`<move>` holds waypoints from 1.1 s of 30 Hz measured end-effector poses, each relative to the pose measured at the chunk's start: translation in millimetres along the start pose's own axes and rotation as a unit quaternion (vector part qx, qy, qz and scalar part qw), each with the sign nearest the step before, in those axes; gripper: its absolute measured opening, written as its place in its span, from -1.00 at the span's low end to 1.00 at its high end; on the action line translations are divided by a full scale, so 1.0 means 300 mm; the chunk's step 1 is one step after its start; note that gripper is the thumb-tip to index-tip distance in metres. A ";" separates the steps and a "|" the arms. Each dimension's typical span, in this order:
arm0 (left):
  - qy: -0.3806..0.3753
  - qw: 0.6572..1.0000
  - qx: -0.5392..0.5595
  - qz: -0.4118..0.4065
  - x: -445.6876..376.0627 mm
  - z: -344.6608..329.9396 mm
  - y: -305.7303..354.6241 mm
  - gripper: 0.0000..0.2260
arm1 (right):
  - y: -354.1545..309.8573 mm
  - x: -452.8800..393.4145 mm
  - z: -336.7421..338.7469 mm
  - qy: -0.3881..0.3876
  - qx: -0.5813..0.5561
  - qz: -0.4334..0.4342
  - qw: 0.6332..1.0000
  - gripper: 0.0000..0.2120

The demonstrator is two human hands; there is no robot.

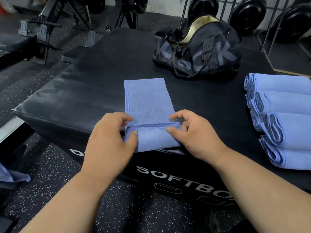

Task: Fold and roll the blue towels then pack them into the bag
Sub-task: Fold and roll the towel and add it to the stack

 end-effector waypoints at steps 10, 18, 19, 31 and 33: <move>-0.072 0.992 0.050 -0.095 0.011 -0.055 -0.033 -0.69 | 0.000 0.003 0.009 -0.033 -0.009 0.009 0.999 -0.85; -0.046 0.994 0.097 0.003 0.001 -0.031 -0.028 -0.86 | -0.005 0.009 0.021 -0.056 -0.042 0.015 0.997 -0.89; -0.043 0.994 0.104 0.012 -0.002 -0.026 -0.027 -0.85 | -0.004 0.009 0.022 -0.057 -0.039 0.015 0.997 -0.89; -0.002 0.979 0.008 -0.204 0.013 -0.014 -0.023 -0.88 | 0.013 -0.007 0.005 -0.024 0.027 0.028 0.999 -0.95; -0.093 0.969 0.020 -0.229 0.019 -0.023 -0.042 -0.71 | 0.013 -0.006 -0.001 -0.005 0.037 0.036 0.999 -0.94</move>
Point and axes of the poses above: each hand's wrist, its own x-axis away from the middle knuckle, its own z-axis out of the back of the hand, y = z × x, the point moved 1 cm from there along -x, towards the middle knuckle, and after that the axes turned 13 degrees about -z, right-handed, at the moved point
